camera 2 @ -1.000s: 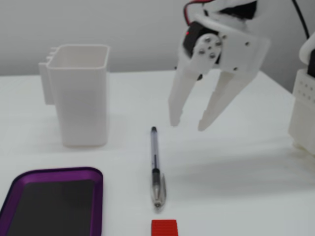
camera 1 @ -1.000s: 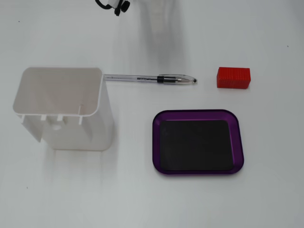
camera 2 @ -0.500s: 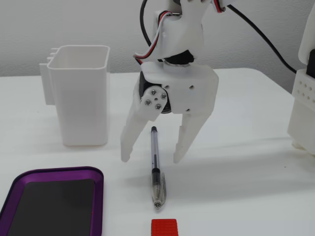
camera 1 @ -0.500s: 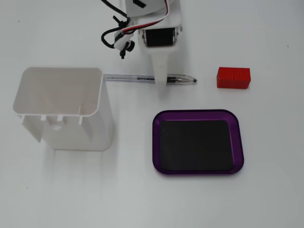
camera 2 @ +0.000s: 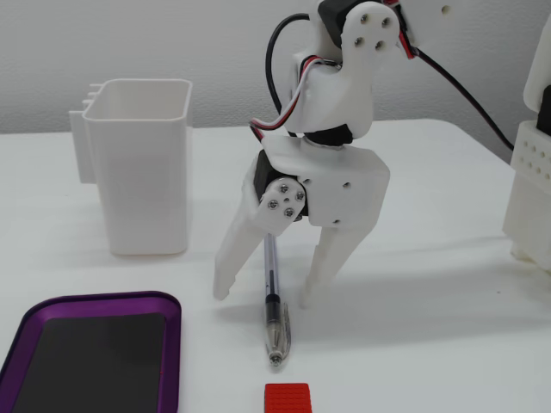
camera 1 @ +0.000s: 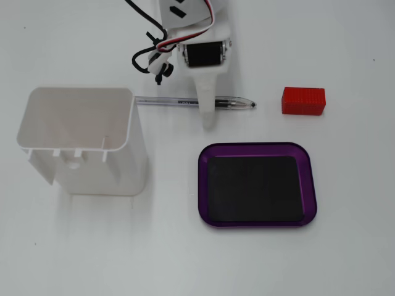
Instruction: Pick up the pen and put it in the pen holder.
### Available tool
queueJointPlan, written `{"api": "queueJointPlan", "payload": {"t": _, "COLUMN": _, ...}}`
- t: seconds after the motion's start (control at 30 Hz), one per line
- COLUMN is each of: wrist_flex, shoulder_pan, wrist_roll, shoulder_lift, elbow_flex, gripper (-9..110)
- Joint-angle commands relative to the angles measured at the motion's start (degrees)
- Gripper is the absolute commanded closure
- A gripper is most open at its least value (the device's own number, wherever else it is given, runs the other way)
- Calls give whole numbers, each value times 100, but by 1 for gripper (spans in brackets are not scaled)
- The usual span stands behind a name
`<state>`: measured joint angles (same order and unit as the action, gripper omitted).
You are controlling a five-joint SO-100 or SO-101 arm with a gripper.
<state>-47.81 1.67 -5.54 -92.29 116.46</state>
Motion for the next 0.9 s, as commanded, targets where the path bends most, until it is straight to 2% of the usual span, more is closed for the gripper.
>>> {"api": "queueJointPlan", "payload": {"t": 0.0, "wrist_flex": 79, "shoulder_pan": -35, "wrist_roll": -62, "shoulder_lift": 0, "elbow_flex": 18, "gripper": 86}}
{"api": "queueJointPlan", "payload": {"t": 0.17, "wrist_flex": 18, "shoulder_pan": -44, "wrist_roll": -220, "shoulder_lift": 325, "elbow_flex": -70, "gripper": 100}}
{"api": "queueJointPlan", "payload": {"t": 0.43, "wrist_flex": -123, "shoulder_pan": -97, "wrist_roll": -387, "shoulder_lift": 554, "elbow_flex": -88, "gripper": 98}}
{"api": "queueJointPlan", "payload": {"t": 0.7, "wrist_flex": -431, "shoulder_pan": -114, "wrist_roll": -589, "shoulder_lift": 527, "elbow_flex": -79, "gripper": 102}}
{"api": "queueJointPlan", "payload": {"t": 0.87, "wrist_flex": -1046, "shoulder_pan": -132, "wrist_roll": -519, "shoulder_lift": -9, "elbow_flex": -308, "gripper": 102}}
